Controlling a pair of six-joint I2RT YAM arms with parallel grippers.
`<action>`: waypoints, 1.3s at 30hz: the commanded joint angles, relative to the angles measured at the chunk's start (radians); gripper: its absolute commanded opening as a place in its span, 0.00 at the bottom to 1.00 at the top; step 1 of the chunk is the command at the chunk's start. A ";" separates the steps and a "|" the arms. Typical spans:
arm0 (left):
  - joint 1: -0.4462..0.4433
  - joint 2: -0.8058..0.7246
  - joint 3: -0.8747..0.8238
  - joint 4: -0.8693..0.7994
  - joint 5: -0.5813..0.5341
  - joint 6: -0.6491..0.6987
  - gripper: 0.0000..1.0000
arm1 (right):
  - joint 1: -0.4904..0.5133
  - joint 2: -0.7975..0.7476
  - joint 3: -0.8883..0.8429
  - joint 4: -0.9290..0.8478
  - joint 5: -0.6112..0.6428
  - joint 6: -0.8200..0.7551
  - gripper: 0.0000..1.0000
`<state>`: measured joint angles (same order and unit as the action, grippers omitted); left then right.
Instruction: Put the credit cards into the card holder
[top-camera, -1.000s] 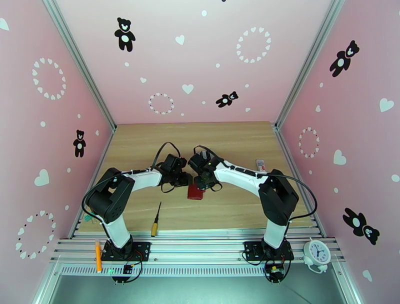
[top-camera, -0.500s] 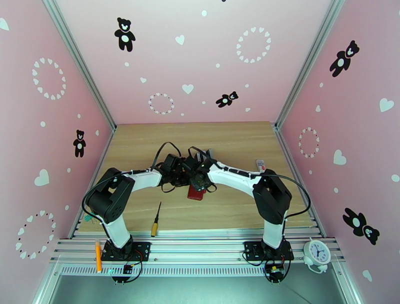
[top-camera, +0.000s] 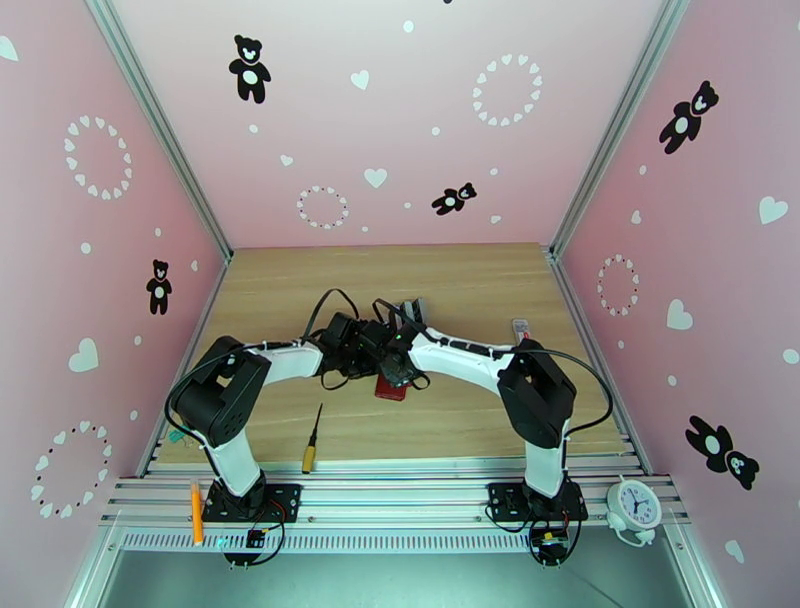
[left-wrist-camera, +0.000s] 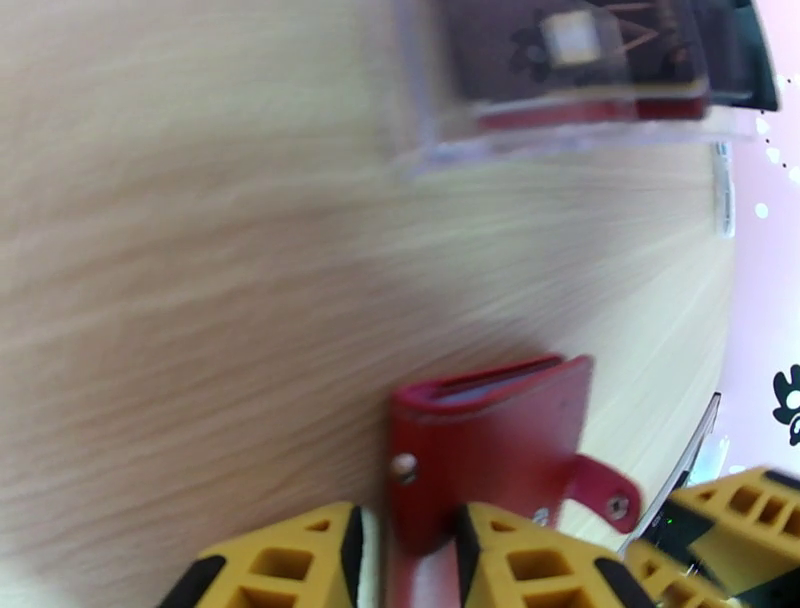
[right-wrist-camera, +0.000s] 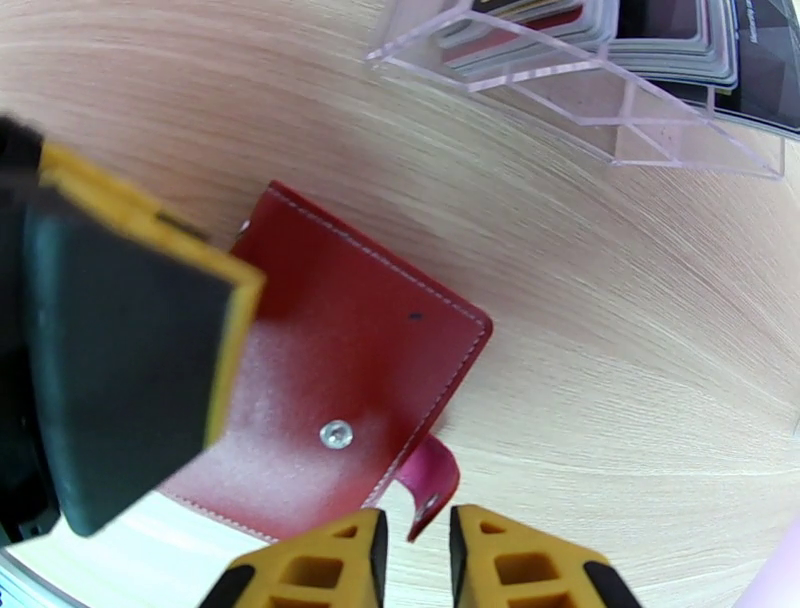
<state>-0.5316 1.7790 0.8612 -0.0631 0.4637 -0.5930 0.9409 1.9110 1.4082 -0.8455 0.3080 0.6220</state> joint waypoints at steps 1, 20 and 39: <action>-0.003 -0.041 -0.039 -0.002 -0.020 -0.029 0.34 | 0.003 0.023 0.012 -0.025 0.025 0.009 0.23; -0.104 -0.119 -0.114 0.012 -0.054 -0.094 0.35 | 0.001 0.006 -0.038 -0.006 0.040 0.006 0.19; -0.113 -0.117 -0.097 0.009 -0.043 -0.099 0.35 | -0.019 -0.017 -0.068 0.028 0.028 0.005 0.09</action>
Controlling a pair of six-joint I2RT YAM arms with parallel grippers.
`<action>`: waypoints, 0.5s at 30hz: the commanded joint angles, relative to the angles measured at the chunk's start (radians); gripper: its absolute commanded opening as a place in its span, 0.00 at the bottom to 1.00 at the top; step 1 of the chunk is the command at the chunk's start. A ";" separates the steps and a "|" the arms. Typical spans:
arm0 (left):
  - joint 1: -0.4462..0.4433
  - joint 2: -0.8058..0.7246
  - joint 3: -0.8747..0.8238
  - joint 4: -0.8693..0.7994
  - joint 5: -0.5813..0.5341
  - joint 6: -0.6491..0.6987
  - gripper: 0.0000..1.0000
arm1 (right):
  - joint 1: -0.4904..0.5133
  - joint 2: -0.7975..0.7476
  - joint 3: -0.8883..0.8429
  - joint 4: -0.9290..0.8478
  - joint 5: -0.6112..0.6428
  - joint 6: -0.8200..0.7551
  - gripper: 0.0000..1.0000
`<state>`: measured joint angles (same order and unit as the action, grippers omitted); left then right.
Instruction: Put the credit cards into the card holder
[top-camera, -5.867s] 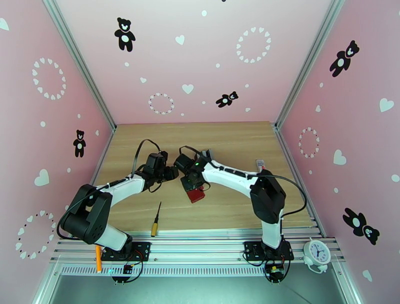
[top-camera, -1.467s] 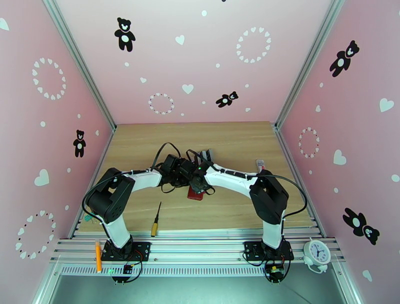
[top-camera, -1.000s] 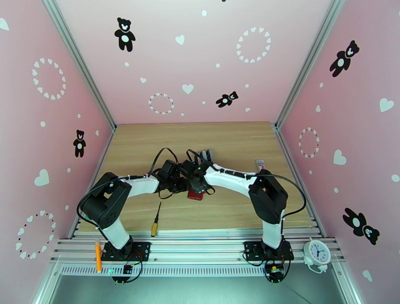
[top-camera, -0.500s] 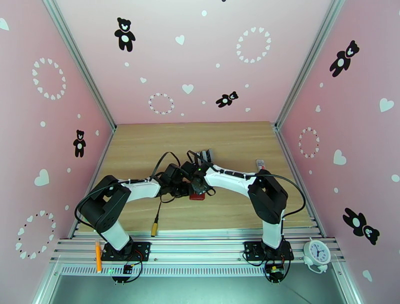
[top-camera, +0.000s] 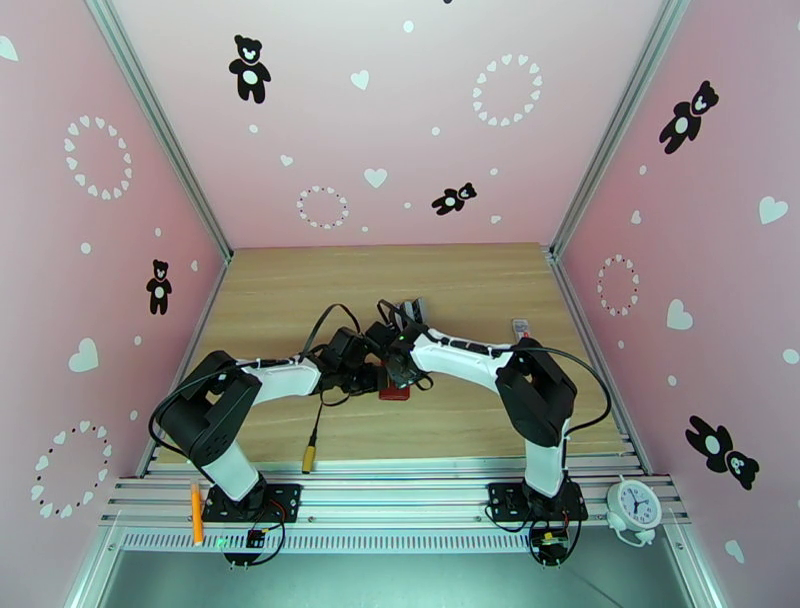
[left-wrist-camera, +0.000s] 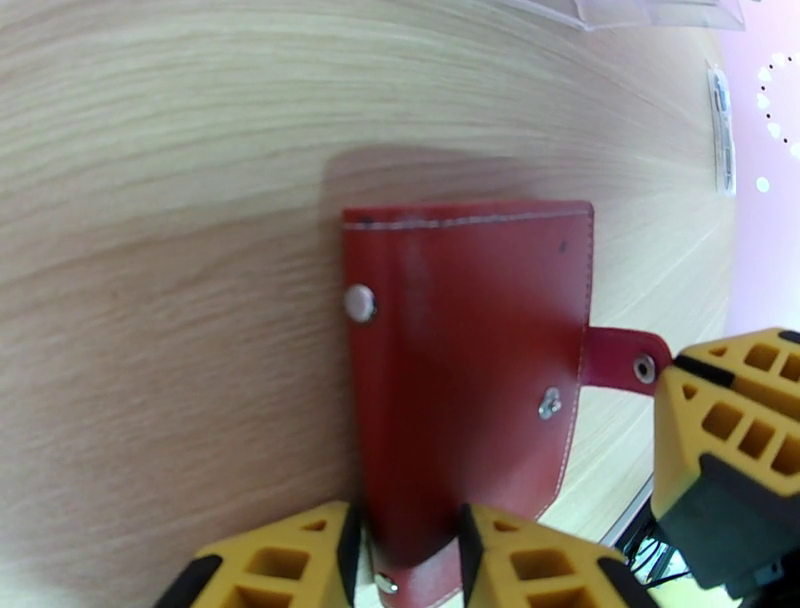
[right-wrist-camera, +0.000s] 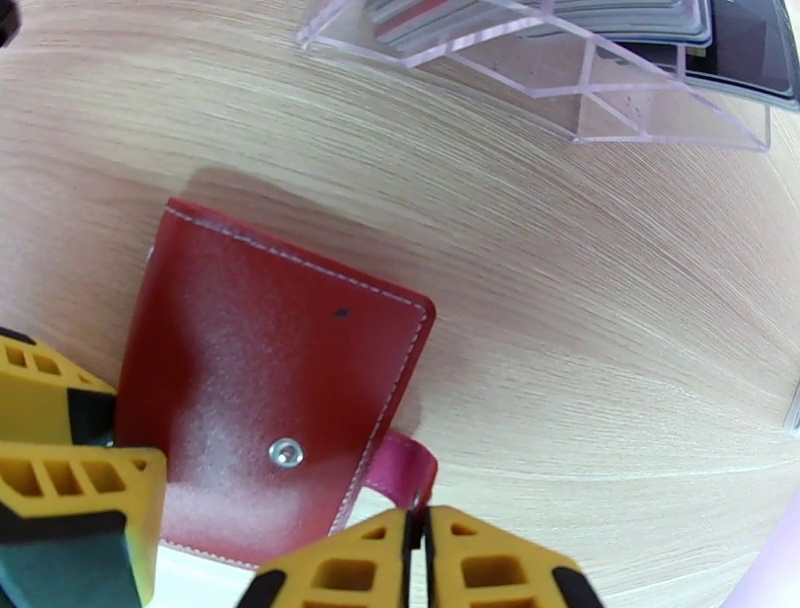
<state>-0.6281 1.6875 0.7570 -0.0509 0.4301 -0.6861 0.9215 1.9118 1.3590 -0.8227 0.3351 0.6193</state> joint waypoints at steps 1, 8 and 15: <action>-0.015 -0.025 0.008 -0.005 -0.009 -0.005 0.35 | 0.000 -0.020 -0.020 0.007 -0.001 0.009 0.08; -0.016 -0.011 0.021 -0.008 -0.014 -0.001 0.35 | -0.003 -0.056 -0.053 0.048 -0.036 0.032 0.04; -0.016 0.010 0.018 0.018 -0.013 -0.012 0.35 | -0.027 -0.125 -0.137 0.160 -0.126 0.083 0.00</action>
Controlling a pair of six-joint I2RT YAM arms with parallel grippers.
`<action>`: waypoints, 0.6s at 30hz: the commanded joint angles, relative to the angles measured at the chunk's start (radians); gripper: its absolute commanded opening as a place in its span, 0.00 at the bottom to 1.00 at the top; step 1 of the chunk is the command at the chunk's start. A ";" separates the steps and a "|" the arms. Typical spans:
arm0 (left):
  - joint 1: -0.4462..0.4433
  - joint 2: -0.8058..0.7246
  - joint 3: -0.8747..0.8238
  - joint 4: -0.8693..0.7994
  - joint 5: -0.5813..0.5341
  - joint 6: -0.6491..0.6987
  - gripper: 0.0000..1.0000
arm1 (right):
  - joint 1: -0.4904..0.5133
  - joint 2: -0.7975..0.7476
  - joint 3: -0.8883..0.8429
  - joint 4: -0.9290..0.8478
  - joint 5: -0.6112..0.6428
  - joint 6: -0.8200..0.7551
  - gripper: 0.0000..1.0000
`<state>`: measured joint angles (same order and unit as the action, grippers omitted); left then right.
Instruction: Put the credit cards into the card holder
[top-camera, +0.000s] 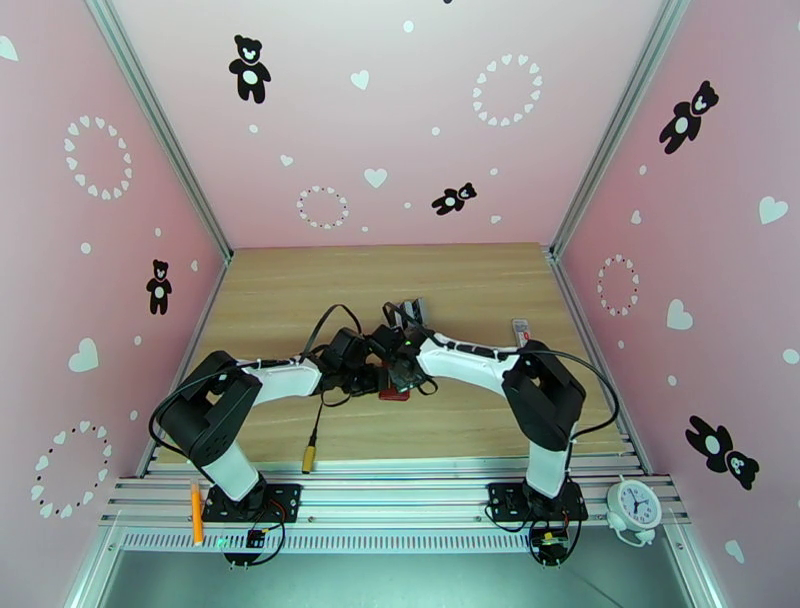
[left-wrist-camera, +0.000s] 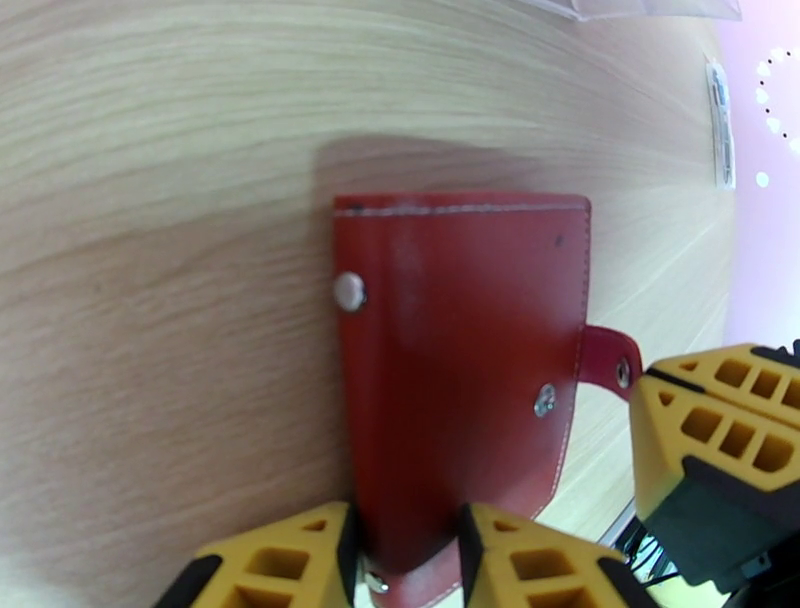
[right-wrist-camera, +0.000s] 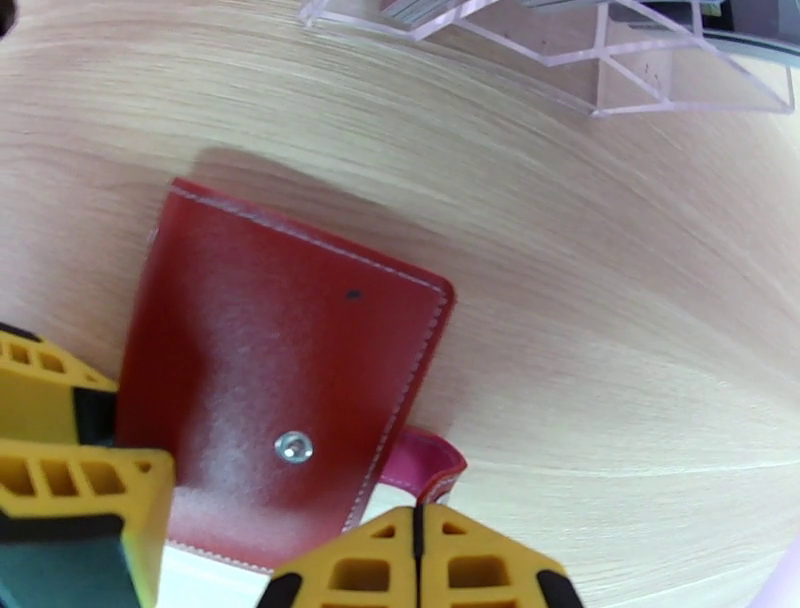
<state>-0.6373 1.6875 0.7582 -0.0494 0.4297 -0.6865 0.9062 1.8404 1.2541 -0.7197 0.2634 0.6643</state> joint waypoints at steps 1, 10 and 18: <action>-0.007 0.014 0.014 0.022 -0.012 -0.012 0.35 | -0.014 -0.064 -0.044 0.074 -0.063 0.046 0.00; -0.008 -0.005 -0.016 0.049 -0.023 -0.027 0.21 | -0.048 -0.101 -0.106 0.189 -0.177 0.073 0.00; -0.007 -0.001 -0.021 0.052 -0.031 -0.030 0.20 | -0.065 -0.085 -0.116 0.219 -0.221 0.074 0.00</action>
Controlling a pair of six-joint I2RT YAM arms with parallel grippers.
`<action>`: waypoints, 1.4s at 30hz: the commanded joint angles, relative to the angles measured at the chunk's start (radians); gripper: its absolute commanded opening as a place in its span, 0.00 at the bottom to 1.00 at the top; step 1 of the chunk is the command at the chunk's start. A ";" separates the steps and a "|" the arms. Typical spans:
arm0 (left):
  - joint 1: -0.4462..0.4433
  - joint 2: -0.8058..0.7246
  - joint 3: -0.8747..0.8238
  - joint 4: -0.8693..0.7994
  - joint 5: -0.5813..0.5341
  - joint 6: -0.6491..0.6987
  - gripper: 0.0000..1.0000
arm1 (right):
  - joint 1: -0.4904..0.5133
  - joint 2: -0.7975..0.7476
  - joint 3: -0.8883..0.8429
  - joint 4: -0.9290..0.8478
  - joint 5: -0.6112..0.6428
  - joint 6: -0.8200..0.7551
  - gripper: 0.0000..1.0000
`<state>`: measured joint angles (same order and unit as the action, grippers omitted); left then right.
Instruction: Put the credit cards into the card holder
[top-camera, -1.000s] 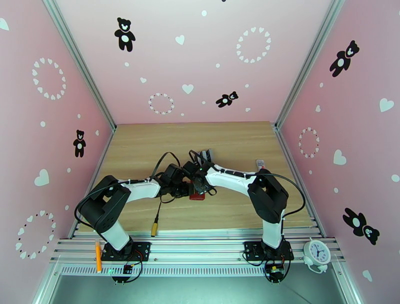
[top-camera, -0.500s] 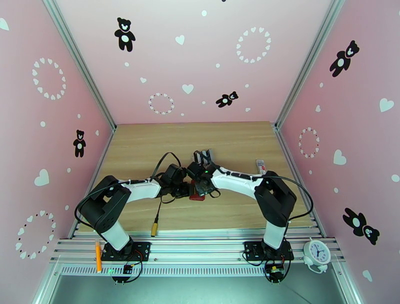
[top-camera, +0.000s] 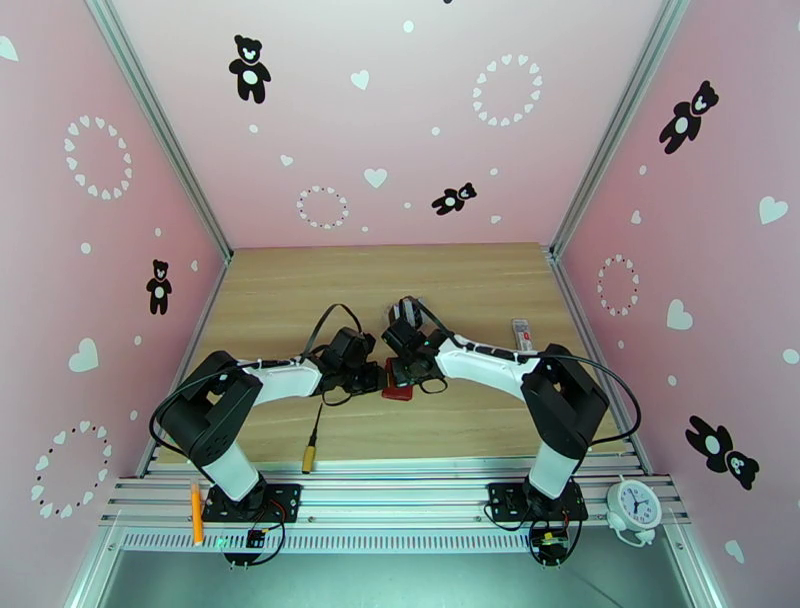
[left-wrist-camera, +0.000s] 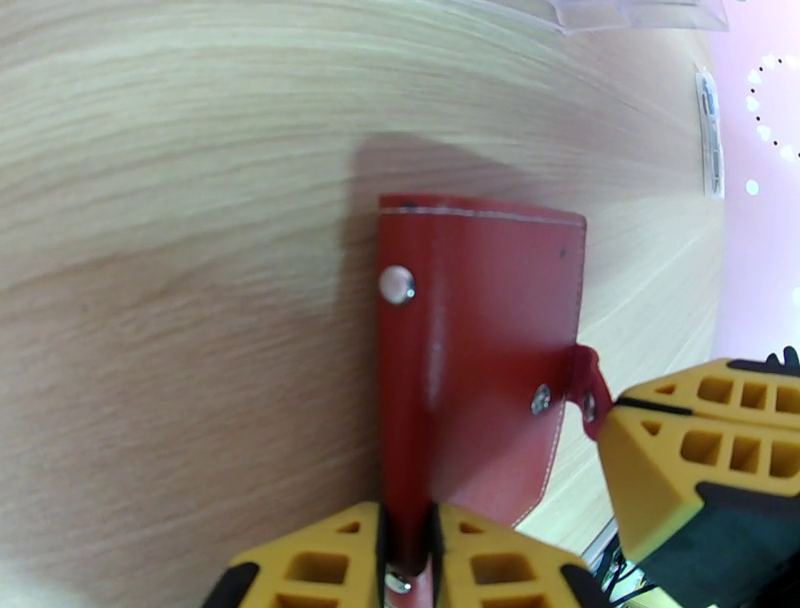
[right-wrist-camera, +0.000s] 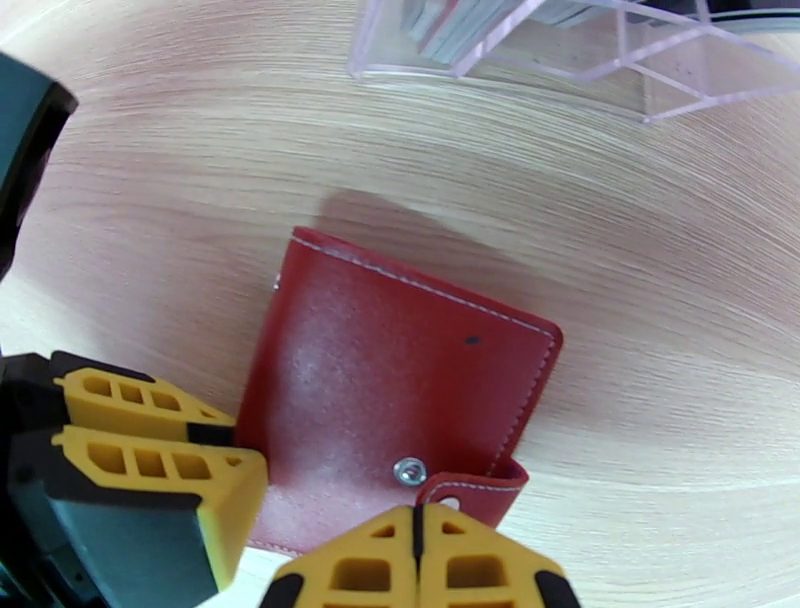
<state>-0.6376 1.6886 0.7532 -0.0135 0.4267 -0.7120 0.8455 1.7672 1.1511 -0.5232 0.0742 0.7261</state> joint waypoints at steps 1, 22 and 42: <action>-0.007 0.001 -0.018 0.018 -0.029 -0.004 0.21 | -0.005 -0.012 -0.014 0.027 -0.037 0.012 0.00; -0.008 0.015 -0.022 0.033 -0.029 -0.010 0.23 | -0.022 0.037 -0.018 0.034 -0.087 0.010 0.00; -0.008 0.019 -0.020 0.037 -0.026 -0.012 0.23 | -0.036 0.021 -0.027 0.051 -0.118 0.012 0.00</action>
<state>-0.6376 1.6886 0.7403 0.0097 0.4110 -0.7132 0.8112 1.8015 1.1385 -0.4713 -0.0322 0.7300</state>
